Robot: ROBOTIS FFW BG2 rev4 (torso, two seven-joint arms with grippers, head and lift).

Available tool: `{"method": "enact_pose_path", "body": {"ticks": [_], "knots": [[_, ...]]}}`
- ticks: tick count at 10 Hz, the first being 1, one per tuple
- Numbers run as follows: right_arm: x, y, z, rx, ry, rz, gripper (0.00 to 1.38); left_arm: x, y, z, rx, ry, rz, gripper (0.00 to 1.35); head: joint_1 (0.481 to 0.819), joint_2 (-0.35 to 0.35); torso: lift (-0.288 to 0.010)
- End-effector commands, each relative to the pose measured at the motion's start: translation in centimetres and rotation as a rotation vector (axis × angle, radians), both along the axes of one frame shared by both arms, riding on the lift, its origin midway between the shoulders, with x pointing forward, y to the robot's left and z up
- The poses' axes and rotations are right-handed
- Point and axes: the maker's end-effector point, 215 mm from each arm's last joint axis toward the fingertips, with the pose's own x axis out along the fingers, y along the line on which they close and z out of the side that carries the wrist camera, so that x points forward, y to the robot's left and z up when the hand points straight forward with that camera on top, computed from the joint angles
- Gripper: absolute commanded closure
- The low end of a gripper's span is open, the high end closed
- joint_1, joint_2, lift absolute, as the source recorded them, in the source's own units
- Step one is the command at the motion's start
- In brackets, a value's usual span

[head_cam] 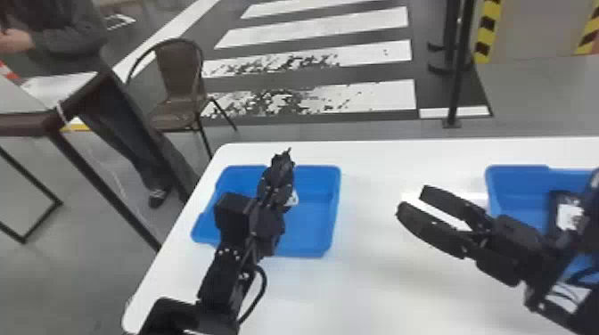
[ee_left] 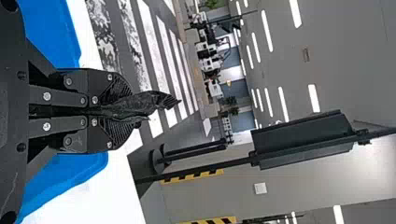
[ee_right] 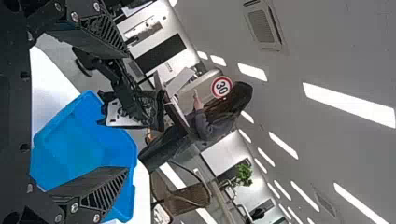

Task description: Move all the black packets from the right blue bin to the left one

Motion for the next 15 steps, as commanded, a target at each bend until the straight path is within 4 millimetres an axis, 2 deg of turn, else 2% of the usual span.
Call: {"method": "enact_pose_path", "body": {"ticks": [1, 2, 3, 4, 5, 7, 9, 10, 12, 14, 15], "knots": [[0.2, -0.6, 0.3, -0.014, -0.009, -0.009, 0.18, 1.6, 0.7, 1.1, 0.051, -0.058, 0.006, 0.65, 0.695, 0.288, -0.14], [0.5, -1.3, 0.1, -0.031, -0.006, -0.02, 0.18, 1.3, 1.1, 2.8, 0.052, -0.118, 0.003, 0.12, 0.695, 0.283, -0.14], [0.9, -2.6, -0.1, -0.062, -0.001, -0.059, 0.17, 0.7, 0.8, 4.5, 0.01, -0.173, -0.013, 0.0, 0.695, 0.28, -0.14], [1.2, -4.5, 0.0, -0.087, 0.021, -0.124, 0.17, -0.6, -0.1, 7.1, -0.055, -0.236, -0.035, 0.06, 0.695, 0.276, -0.14], [1.9, -6.8, -0.7, -0.129, 0.051, -0.181, 0.17, -2.3, -1.5, 9.6, -0.117, -0.282, -0.069, 0.06, 0.695, 0.254, -0.14], [3.5, -11.7, -2.7, -0.266, 0.107, -0.295, 0.17, -6.5, -4.2, 11.8, -0.276, -0.271, -0.133, 0.09, 0.695, 0.178, -0.14], [5.2, -17.3, -4.4, -0.376, 0.164, -0.436, 0.18, -9.5, -5.5, 12.2, -0.345, -0.205, -0.167, 0.1, 0.695, 0.108, -0.14], [5.6, -19.1, -5.5, -0.425, 0.209, -0.482, 0.18, -10.2, -5.9, 11.9, -0.362, -0.18, -0.18, 0.1, 0.695, 0.056, -0.14], [6.1, -21.6, -6.7, -0.538, 0.284, -0.563, 0.18, -10.4, -6.6, 11.1, -0.369, -0.15, -0.199, 0.1, 0.695, -0.021, -0.14], [6.8, -23.7, -7.8, -0.642, 0.394, -0.602, 0.18, -10.4, -6.7, 11.3, -0.366, -0.155, -0.204, 0.1, 0.695, -0.054, -0.14], [7.4, -24.6, -7.4, -0.675, 0.414, -0.63, 0.18, -10.4, -6.5, 11.4, -0.363, -0.158, -0.203, 0.1, 0.695, -0.069, -0.14]]}}
